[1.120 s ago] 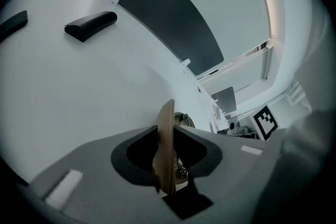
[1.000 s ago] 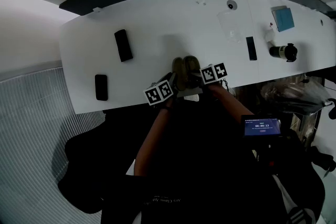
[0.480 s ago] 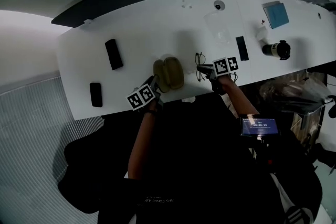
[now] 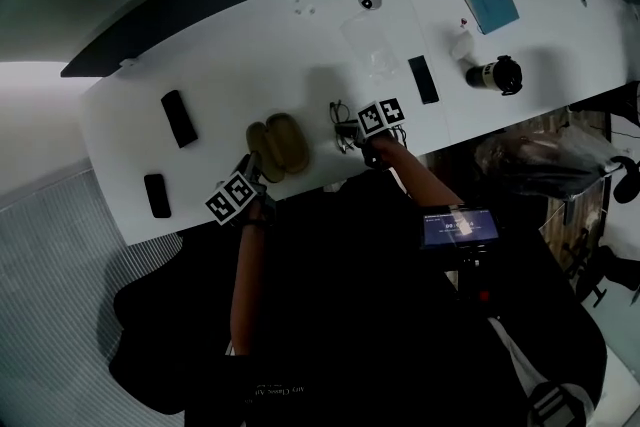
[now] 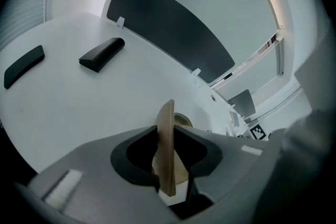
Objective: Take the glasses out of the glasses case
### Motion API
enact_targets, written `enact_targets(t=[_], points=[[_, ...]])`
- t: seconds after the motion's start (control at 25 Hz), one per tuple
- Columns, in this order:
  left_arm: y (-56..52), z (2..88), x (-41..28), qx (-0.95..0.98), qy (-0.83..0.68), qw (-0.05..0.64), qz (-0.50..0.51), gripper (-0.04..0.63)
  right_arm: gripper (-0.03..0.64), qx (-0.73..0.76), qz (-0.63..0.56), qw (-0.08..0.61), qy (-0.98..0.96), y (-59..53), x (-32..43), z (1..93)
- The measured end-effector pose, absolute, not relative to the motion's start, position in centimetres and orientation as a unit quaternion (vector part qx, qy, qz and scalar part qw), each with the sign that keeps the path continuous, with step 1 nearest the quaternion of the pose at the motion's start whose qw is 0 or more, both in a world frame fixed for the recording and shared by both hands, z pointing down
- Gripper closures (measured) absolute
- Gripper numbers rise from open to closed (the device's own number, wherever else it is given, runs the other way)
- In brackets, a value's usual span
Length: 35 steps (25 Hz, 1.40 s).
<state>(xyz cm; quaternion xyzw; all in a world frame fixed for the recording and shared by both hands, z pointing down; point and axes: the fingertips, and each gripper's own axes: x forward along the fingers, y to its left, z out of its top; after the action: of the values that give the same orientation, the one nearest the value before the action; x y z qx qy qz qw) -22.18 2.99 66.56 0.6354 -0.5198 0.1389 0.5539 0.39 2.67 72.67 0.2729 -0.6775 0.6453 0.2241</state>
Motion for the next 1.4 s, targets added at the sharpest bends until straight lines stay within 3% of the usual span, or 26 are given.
enact_targets(t=[0.48,0.64,1.0,1.28,1.4], points=[[2.4,66.2,-21.6,0.64,-0.509,0.565,0.109,0.474,0.598,0.269,0.654,0.185,-0.682,2.3,0.0,72.6],[1.9,65.7,-21.7,0.647,-0.498,0.57,0.092,0.423,0.525,0.265,0.645,0.18,-0.693,2.1,-1.1,71.9],[2.3,64.3,-21.9,0.667,-0.471,0.573,0.077,0.389,0.484,0.257,0.61,0.208,-0.72,2.2,-2.5,69.8],[2.2,62.7,-23.7,0.679,-0.451,0.578,0.044,0.382,0.442,0.27,0.619,0.169,-0.718,2.0,-2.2,68.1],[1.7,62.1,-25.3,0.678,-0.453,0.579,0.021,0.382,0.437,0.278,0.609,0.189,-0.719,2.0,-1.9,68.5]])
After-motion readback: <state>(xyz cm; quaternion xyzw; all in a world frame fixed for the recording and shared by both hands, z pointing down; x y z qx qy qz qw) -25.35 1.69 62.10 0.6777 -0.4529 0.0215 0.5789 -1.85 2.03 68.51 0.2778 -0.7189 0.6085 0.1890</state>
